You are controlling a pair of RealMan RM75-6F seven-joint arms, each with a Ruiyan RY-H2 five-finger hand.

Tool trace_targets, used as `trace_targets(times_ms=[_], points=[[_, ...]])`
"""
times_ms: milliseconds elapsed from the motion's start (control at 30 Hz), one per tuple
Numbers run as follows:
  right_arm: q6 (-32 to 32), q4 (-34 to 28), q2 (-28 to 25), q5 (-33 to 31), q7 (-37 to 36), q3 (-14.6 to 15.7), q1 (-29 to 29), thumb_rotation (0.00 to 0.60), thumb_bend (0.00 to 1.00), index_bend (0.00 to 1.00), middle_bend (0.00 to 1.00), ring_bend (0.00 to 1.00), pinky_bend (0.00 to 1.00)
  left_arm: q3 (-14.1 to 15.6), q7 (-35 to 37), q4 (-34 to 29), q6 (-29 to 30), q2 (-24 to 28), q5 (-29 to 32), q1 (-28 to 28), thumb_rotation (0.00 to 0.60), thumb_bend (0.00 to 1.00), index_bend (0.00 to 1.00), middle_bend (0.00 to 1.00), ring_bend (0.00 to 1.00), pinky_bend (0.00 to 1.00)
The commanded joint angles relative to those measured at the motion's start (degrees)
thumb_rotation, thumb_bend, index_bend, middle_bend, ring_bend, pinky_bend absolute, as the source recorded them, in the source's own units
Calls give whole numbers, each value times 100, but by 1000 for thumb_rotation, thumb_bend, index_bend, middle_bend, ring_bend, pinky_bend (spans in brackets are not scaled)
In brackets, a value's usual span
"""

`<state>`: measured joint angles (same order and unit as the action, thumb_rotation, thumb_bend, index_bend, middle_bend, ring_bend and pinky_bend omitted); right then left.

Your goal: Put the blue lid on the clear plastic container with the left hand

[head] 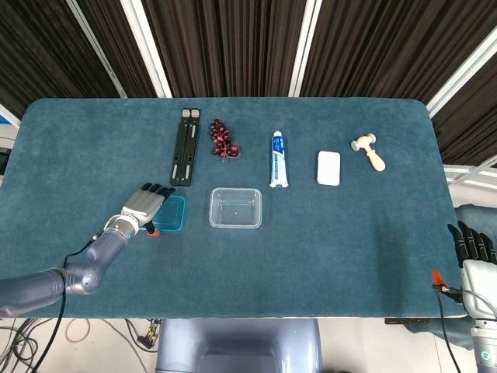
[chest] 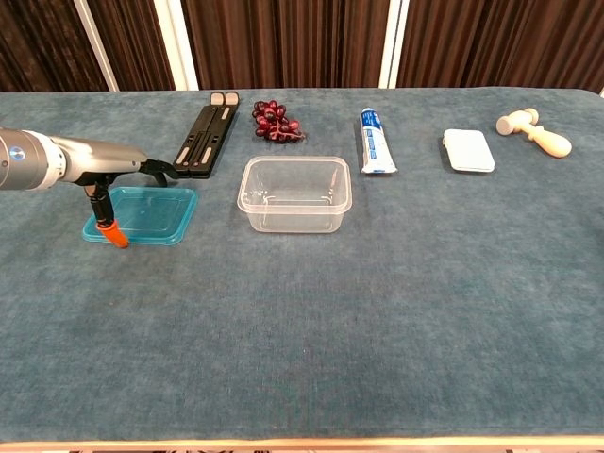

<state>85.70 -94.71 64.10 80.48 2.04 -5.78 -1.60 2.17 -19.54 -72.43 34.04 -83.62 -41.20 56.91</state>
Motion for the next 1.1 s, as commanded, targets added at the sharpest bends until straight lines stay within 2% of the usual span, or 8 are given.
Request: trace_targets(times_ms=[33,433,633,1100], points=[[0,0,0,-4,2,-1,0,600,361,0,0,0,0,-5,-36,-43,89,13,-11,-19,600,101,0,149,0,0],[-21,-22,-7,-39,30,-3,1,600,362,0,0,0,0,11,-183,-196,219,111,85,-42,600,101,0,142,0,0],[-45,-35,-8,-76,69,-2,-1,600,362,0,0,0,0,3,-214,-152,148,70,85,-14,600,101,0,99,0,0],[-67,-70,-18,-125,90,-13,-2,600,362,0,0,0,0,69,-463,-243,298,24,183,11,600,101,0,97,0,0]])
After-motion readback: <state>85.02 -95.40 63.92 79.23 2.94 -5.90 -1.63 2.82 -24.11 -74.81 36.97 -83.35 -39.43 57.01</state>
